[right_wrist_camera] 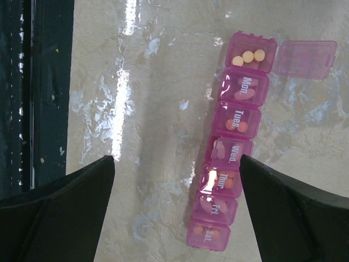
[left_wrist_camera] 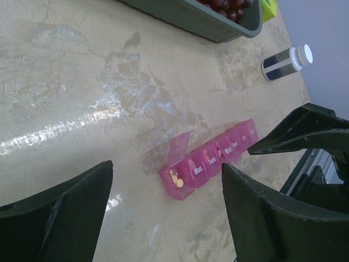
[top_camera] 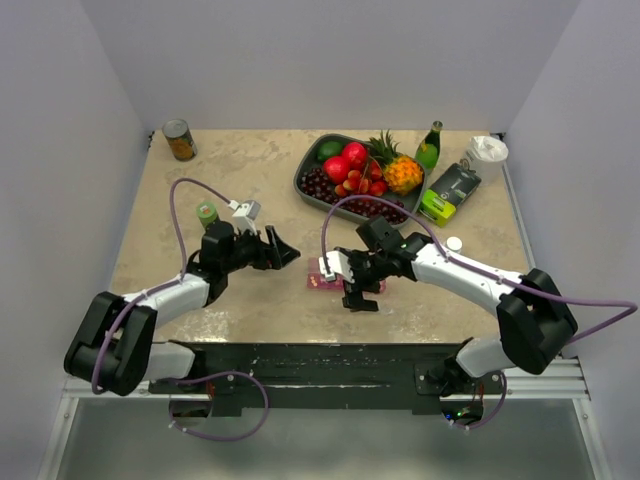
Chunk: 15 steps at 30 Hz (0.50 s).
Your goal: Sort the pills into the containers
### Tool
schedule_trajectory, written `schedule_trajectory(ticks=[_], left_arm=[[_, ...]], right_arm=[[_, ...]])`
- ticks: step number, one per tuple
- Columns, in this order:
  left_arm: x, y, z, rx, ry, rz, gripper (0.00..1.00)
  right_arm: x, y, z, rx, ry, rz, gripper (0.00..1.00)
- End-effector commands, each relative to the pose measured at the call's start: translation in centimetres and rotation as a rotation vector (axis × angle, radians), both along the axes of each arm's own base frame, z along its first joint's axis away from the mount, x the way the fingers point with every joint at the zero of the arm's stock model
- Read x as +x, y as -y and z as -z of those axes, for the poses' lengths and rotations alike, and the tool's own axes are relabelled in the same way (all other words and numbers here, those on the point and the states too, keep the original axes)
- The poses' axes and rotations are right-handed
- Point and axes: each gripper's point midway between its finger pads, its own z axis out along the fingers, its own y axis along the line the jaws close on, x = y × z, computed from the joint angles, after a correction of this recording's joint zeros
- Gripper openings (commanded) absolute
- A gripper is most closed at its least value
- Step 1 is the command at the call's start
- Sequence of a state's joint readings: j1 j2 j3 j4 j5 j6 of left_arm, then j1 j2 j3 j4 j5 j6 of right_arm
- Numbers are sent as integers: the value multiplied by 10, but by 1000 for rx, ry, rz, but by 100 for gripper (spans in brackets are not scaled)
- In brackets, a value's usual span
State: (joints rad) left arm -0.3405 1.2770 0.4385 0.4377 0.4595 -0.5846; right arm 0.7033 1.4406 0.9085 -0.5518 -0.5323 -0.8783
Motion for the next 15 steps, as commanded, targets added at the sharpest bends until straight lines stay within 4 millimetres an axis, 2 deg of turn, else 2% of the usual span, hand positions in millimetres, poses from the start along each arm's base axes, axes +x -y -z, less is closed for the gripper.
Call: schedule_trajectory(ticks=[1,9,13,15], left_arm=[[11,8,-9,-56,45,21,82],[39,8,4,-17,17,-34,67],[49,8,21,16,-28,-48,62],[51,11,23,16,-36,-34,60]], right_arm=[[7,-7,1,15,29,16,99],[33,-1,18,-57,96,125,99],[34,1,24,-71,91,131,99],[29,1,22,-60,65,117,99]])
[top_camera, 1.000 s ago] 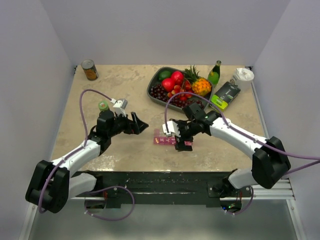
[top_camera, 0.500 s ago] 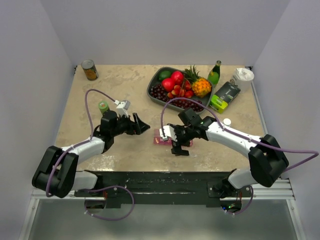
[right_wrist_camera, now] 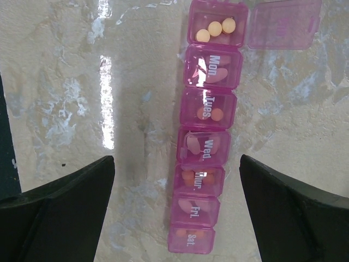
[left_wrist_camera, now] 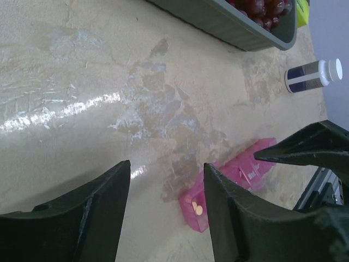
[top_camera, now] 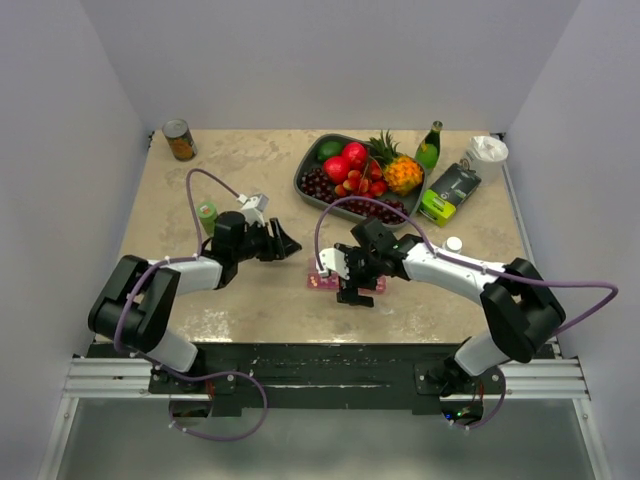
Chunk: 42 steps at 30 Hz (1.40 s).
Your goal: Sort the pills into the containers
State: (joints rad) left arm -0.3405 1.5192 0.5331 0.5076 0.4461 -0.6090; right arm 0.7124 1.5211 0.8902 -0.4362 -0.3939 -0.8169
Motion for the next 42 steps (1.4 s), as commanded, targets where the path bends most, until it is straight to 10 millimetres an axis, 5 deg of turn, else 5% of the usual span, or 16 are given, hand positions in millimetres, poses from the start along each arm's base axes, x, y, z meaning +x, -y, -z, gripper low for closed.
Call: schedule_trajectory(ticks=[1,5,18,34,42], left_arm=[[22,3,-5,-1,47,-9,59],[25,7,-2,-7,43,8,55],[30,38,20,-22,-13,142,42],[8,62,21,-65,3,272,27],[-10,64,11,-93,33,321,10]], right_arm=[[3,-2,-9,43,-4,9,99],[-2,-2,-20,115,-67,2,99],[12,8,15,12,-72,71,93],[20,14,33,-46,-66,109,60],[29,17,40,-81,-62,162,50]])
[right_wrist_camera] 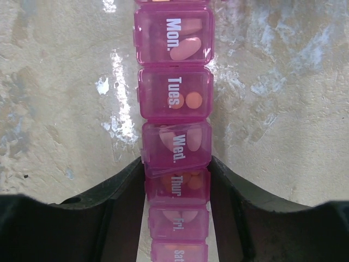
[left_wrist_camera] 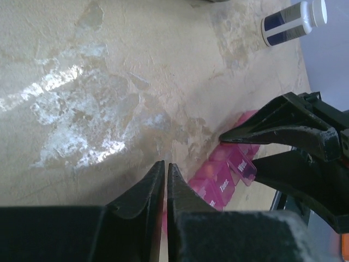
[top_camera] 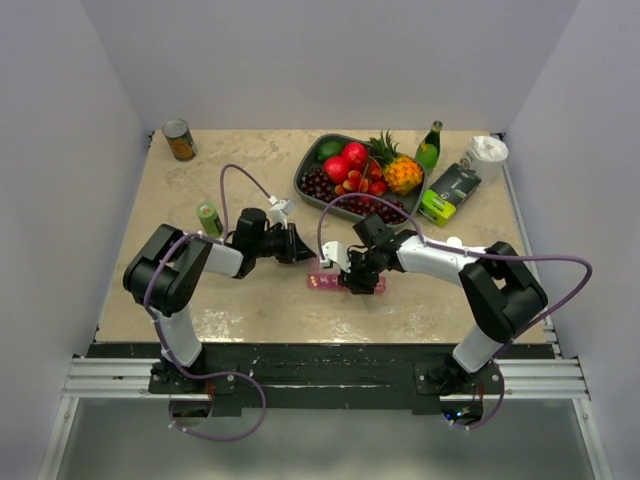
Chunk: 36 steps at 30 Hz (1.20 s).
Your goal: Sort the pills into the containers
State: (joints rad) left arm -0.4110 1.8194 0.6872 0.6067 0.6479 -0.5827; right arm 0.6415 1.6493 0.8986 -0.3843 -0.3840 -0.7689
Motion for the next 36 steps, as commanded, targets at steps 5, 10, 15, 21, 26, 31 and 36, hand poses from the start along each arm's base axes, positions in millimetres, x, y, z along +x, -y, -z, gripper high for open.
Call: schedule_trajectory(ticks=[5,10,15,21,26,31,36], left_arm=[[-24,8,-22,-52,101,93,5],[-38,6,-21,-45,98,103,4],[-47,4,-14,-5,74,106,4],[-51,-6,15,125,-17,51,0],[-46,-15,30,217,-46,-4,0],[-40,-5,3,145,8,8,0],[-38,5,-40,51,76,20,0]], right_arm=[[12,3,9,-48,11,68,44],[13,3,10,-51,6,75,40],[13,3,12,-56,0,80,38],[13,3,12,-61,-1,83,38],[14,3,13,-62,-1,85,38],[14,4,13,-65,0,86,38],[13,3,14,-68,-3,83,38]])
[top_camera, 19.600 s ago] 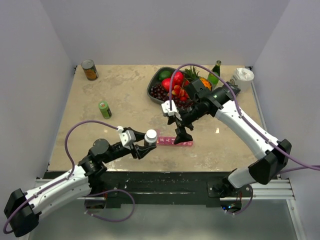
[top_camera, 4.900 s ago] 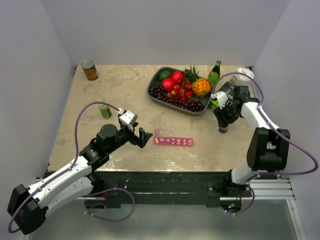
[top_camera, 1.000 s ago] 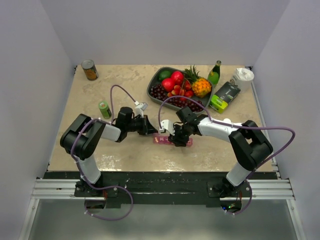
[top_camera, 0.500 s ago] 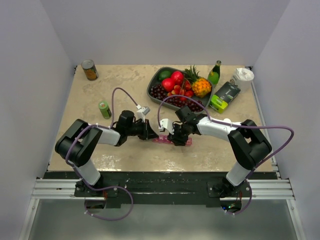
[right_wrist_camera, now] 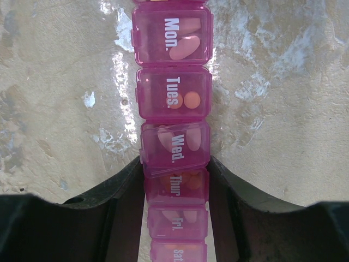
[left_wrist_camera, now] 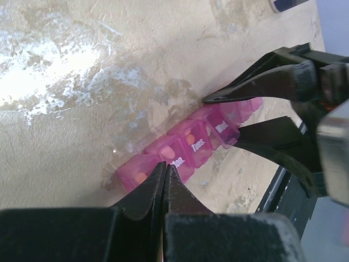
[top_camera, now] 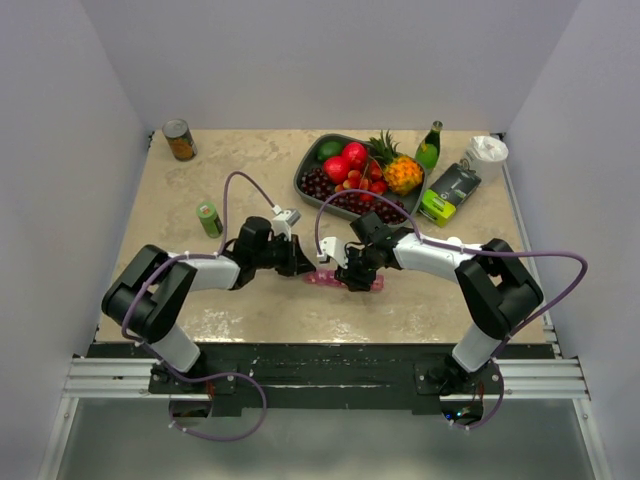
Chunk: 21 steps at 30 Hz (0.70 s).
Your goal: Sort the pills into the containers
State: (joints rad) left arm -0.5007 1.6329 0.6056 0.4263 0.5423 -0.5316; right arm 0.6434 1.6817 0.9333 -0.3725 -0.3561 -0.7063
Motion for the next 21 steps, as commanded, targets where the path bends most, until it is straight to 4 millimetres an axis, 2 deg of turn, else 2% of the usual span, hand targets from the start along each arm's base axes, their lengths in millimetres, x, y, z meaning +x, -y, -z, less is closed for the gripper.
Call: schedule_trajectory(ticks=[1,4,6,12,15,19,21], left_arm=[[6,6,-40,-64,85,3,0],[6,10,-58,-104,108,17,0],[7,11,-63,-109,117,22,0],[10,9,-60,-98,109,17,0],[7,5,-42,-47,52,8,0],[-8,-9,11,79,-115,-17,0],[-16,-24,41,173,-178,-54,0]], right_arm=[[3,8,14,-63,0,22,38],[4,8,13,-63,2,22,38],[4,8,13,-63,2,22,38],[4,8,12,-63,4,21,38],[3,8,13,-66,0,21,38],[4,8,13,-66,2,22,38],[4,9,14,-69,-1,23,37]])
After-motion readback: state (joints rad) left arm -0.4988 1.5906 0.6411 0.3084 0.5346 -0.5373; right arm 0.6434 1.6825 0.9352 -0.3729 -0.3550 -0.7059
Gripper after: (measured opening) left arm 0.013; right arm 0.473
